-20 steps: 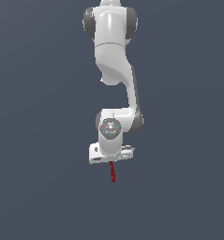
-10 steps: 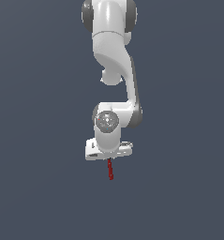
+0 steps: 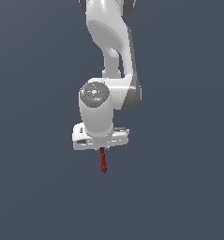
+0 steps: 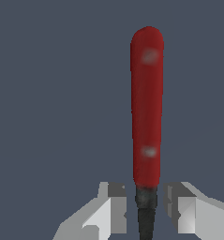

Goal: Pick up the object and move it to a goal position.

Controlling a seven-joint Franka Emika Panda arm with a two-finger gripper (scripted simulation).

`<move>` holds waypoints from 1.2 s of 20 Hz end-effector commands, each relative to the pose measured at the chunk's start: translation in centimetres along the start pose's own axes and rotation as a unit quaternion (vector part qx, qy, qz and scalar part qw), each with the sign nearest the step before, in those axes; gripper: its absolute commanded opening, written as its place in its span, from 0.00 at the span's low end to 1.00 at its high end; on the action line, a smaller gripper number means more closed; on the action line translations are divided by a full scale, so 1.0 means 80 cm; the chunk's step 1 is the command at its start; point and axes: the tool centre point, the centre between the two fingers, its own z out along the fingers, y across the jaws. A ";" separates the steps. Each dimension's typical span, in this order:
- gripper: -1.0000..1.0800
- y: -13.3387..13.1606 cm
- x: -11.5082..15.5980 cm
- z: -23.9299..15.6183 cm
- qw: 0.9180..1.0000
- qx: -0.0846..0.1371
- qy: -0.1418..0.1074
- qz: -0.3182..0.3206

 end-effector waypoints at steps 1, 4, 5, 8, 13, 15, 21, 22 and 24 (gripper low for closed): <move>0.00 0.010 -0.003 -0.037 1.000 0.000 0.000 0.000; 0.00 0.021 -0.006 -0.081 1.000 0.000 0.000 0.000; 0.00 0.025 -0.007 -0.095 1.000 0.000 0.000 0.000; 0.00 0.036 -0.009 -0.137 1.000 0.000 0.000 0.000; 0.00 0.054 -0.012 -0.205 1.000 0.000 0.000 0.000; 0.00 0.061 -0.013 -0.232 1.000 0.000 0.000 0.000; 0.00 0.080 -0.014 -0.298 1.000 0.000 0.000 0.000; 0.00 0.082 -0.015 -0.306 1.000 0.000 0.000 0.000; 0.00 0.086 -0.014 -0.321 1.000 0.000 0.000 0.000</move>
